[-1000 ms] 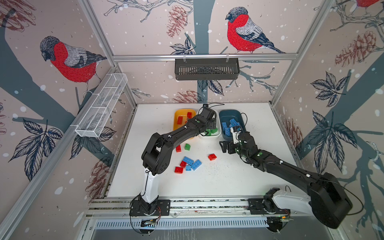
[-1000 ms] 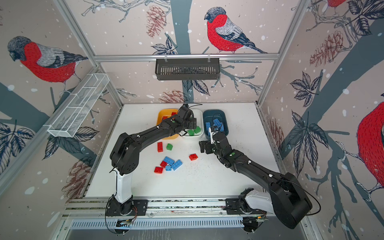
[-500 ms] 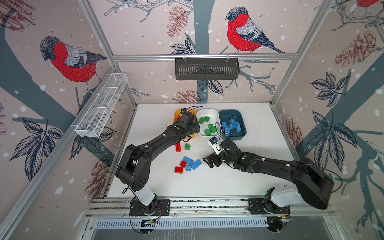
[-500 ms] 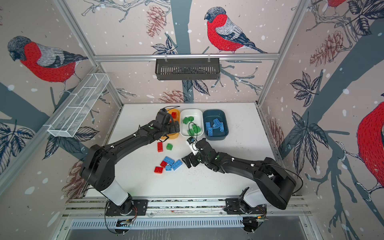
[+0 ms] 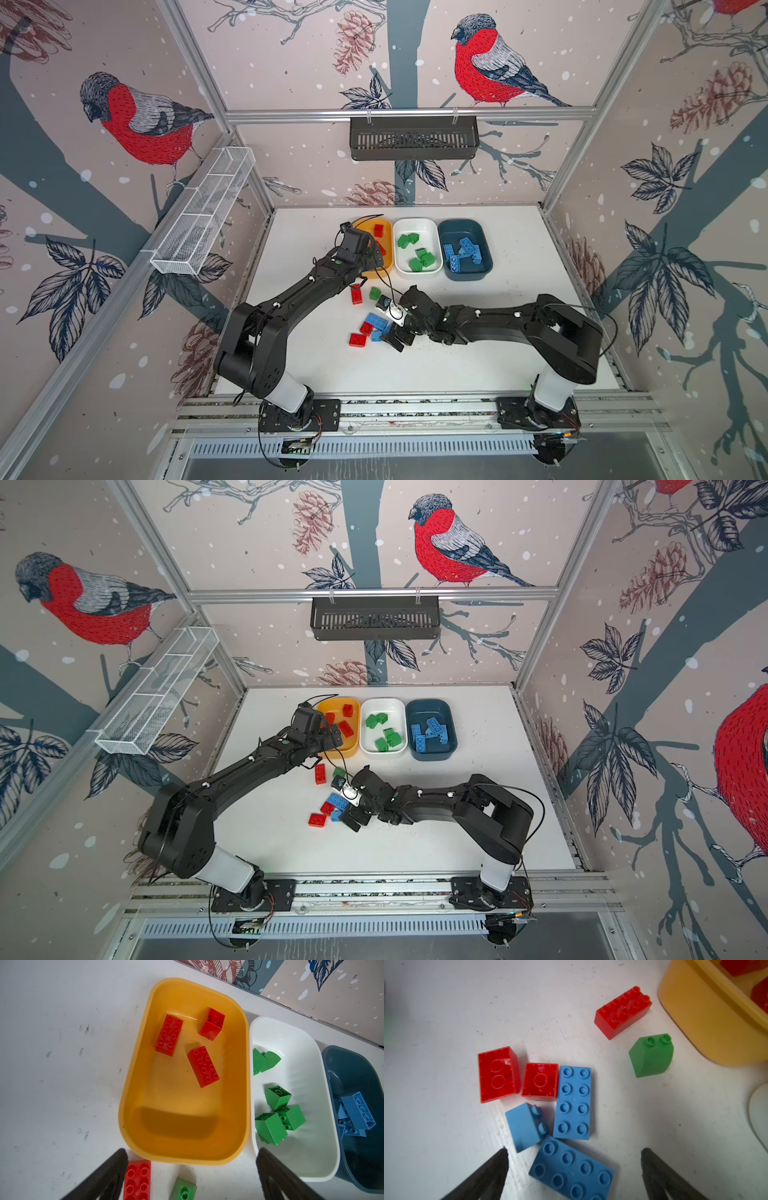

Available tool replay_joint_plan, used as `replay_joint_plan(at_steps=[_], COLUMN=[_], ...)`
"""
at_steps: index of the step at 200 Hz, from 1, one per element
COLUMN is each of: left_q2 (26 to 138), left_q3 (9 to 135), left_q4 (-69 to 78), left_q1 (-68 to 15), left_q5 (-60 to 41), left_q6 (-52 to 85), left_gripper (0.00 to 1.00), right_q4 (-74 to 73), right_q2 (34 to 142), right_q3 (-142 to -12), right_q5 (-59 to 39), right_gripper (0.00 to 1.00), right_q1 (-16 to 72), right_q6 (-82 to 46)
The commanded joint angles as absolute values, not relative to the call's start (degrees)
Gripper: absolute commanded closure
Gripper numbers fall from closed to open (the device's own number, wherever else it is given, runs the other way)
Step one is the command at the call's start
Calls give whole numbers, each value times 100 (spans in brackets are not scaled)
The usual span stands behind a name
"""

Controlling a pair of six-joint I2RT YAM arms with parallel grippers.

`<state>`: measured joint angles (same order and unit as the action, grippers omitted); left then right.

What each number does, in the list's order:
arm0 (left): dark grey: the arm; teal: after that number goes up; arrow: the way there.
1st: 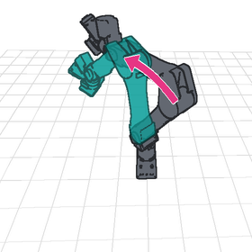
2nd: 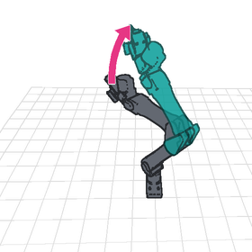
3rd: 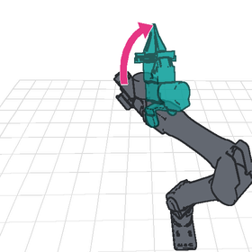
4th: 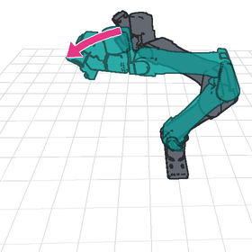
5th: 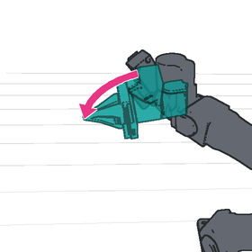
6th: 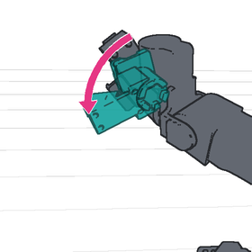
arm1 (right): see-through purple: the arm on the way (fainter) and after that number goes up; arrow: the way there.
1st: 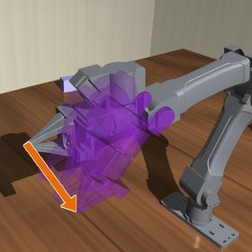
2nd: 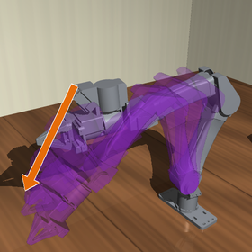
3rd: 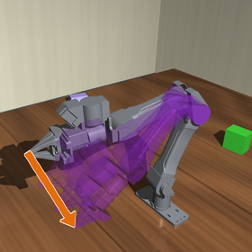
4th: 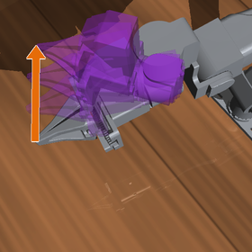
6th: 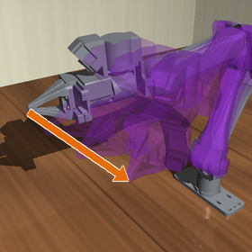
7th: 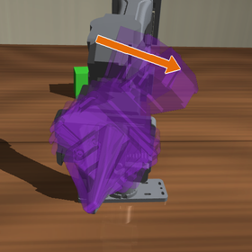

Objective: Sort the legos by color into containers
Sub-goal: 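Lower the right gripper to the light-blue bricks while left returns over the yellow tub, then grasp a light-blue brick with the right gripper and lift it toward the teal tub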

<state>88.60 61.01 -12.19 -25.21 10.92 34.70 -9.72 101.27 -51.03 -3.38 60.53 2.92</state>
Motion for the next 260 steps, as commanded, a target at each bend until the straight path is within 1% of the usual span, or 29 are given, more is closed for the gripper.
replay_joint_plan(at_steps=[1, 19, 45, 117, 130, 170, 214, 260], left_q2=[8798, 8813, 8867, 8912, 8912, 8877, 8877, 8877], left_q3=[6070, 6065, 6078, 6038, 6040, 6047, 6034, 6060], left_q4=[-1074, -1098, -1092, -1079, -1085, -1073, -1125, -1078], left_q1=[-2496, -2496, -2487, -2487, -2487, -2496, -2505, -2715], left_q5=[1214, 1231, 1230, 1196, 1196, 1016, 996, 1039], left_q6=[3519, 3495, 3491, 3516, 3512, 3319, 3271, 3046], left_gripper=[3, 3, 3, 3, 3, 3, 3, 3], right_q4=[-995, -1116, -1169, -1420, -1434, -1317, -1625, -1923], right_q2=[10273, 10232, 10180, 10430, 10441, 10345, 9646, 8478], right_q3=[-5130, -4978, -4807, -4803, -4780, -4693, -4207, -3580], right_q5=[427, 610, 552, 554, 545, 421, 315, 369], right_gripper=[2, 2, 4, 14, 17, 33, 43, 48], right_q1=[6178, 6210, 6211, 6217, 6212, 6179, 5968, 5537], right_q6=[137, 33, -4, -542, -567, -471, -431, -442])
